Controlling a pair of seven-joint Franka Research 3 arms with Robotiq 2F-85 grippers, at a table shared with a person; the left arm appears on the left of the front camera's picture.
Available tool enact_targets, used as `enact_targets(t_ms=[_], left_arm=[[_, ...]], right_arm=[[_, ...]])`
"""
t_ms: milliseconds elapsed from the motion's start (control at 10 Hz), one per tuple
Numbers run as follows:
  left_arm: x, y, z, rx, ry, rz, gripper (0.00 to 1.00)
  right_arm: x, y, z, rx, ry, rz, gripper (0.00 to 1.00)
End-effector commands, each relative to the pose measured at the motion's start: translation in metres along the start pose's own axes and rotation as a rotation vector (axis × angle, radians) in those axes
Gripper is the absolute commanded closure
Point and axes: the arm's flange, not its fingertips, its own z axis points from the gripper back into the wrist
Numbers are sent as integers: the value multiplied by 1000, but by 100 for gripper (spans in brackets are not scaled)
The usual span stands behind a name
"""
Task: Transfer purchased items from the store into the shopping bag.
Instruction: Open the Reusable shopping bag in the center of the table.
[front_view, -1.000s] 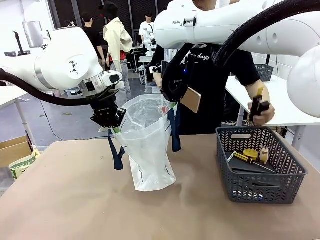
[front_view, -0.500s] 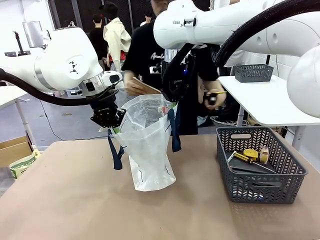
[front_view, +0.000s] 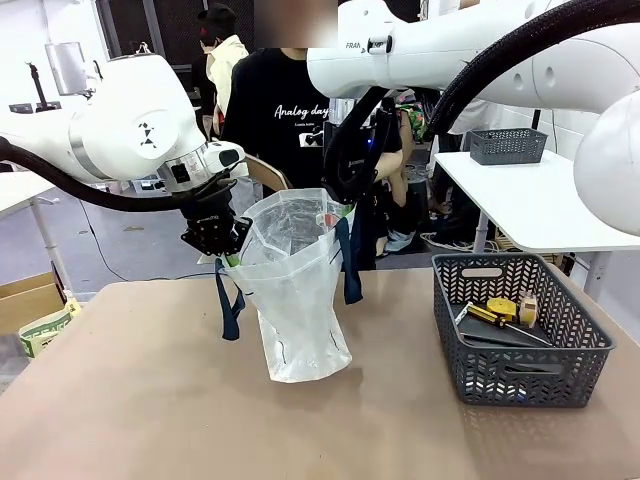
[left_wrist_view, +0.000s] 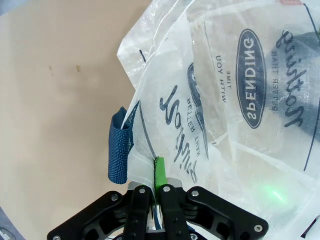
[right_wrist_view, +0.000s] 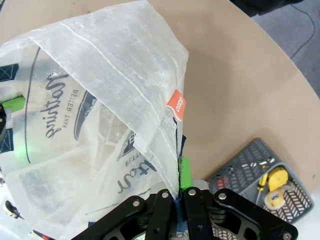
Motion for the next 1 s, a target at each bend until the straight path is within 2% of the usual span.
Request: enact_targets(t_ms=[0, 900], left_arm=[[0, 1, 0, -2, 2, -5, 100], [0, 1, 0, -2, 2, -5, 100]], right_arm=[[0, 0, 1, 0, 0, 1, 100], [0, 0, 1, 0, 0, 1, 100]])
